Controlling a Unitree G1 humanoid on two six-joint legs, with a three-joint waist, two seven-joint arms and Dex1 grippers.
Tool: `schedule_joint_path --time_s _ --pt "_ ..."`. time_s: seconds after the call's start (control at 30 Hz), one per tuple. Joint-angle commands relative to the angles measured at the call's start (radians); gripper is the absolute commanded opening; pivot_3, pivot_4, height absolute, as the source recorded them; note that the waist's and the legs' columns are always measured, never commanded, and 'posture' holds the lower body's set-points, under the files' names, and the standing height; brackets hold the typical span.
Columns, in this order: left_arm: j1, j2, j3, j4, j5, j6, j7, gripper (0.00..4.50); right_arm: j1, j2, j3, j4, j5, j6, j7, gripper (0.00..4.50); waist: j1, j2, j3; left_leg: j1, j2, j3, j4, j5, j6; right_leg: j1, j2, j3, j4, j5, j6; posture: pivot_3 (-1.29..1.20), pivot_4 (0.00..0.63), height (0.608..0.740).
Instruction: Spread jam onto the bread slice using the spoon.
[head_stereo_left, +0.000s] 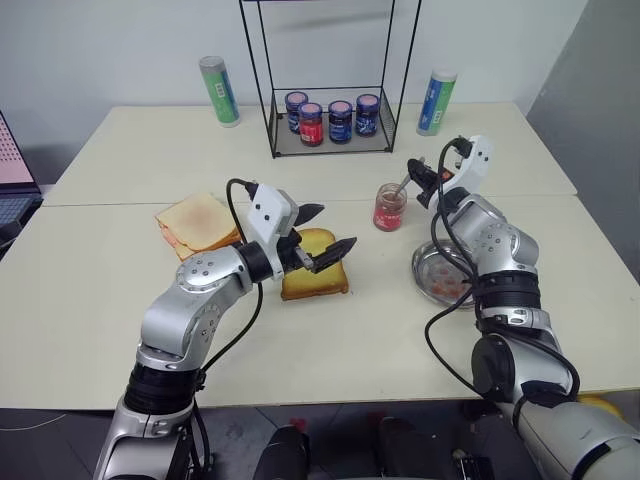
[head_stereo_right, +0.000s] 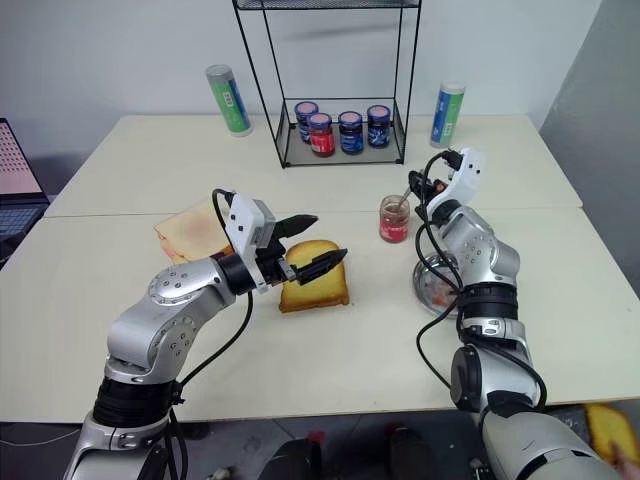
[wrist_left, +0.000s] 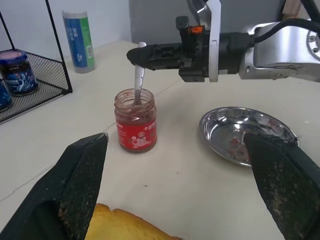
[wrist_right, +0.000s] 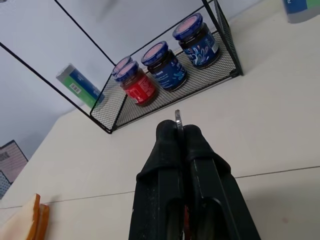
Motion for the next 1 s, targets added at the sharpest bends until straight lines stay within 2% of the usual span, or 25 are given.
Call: schedule_joint_path --time_s 0.03,0.27,0.57,0.87,1.0 --pt "-0.019 0.0 0.002 -0.021 0.002 -0.025 -0.009 4.5 -0.037 -0.001 -0.022 -0.056 0.033 -0.002 -0.015 0.07 0.0 0.0 0.0 0.0 0.0 0.0 0.0 0.0 0.0 0.0 0.0 0.0 0.0 0.0 0.0 0.0 0.15 0.74" --pt "-0.02 0.002 0.002 -0.018 0.003 -0.026 -0.012 4.5 -0.046 0.0 -0.056 -0.048 0.059 0.0 -0.045 0.07 0.0 0.0 0.0 0.0 0.0 0.0 0.0 0.0 0.0 0.0 0.0 0.0 0.0 0.0 0.0 0.0 0.15 0.74" --pt "-0.017 0.009 0.009 -0.015 0.007 -0.027 -0.018 4.5 -0.065 0.028 -0.149 -0.023 0.169 0.045 -0.117 0.07 0.0 0.0 0.0 -0.001 0.0 0.0 0.0 0.0 0.0 -0.001 0.0 0.0 0.0 0.0 0.0 0.0 0.15 0.74" --pt "-0.012 0.012 0.012 -0.018 0.006 -0.027 -0.019 4.5 -0.058 0.022 -0.13 -0.031 0.155 0.038 -0.115 0.07 0.0 0.0 0.0 -0.002 0.0 0.001 0.0 0.0 0.0 -0.003 0.0 0.0 0.001 0.0 0.0 0.0 0.15 0.74" --pt "-0.01 0.012 0.011 -0.02 0.005 -0.026 -0.02 4.5 -0.034 -0.012 -0.005 -0.073 0.038 -0.023 -0.04 0.07 -0.001 0.0 0.0 -0.003 0.0 0.001 0.0 0.0 0.0 -0.004 0.0 0.0 0.001 0.0 0.0 0.0 0.15 0.74"
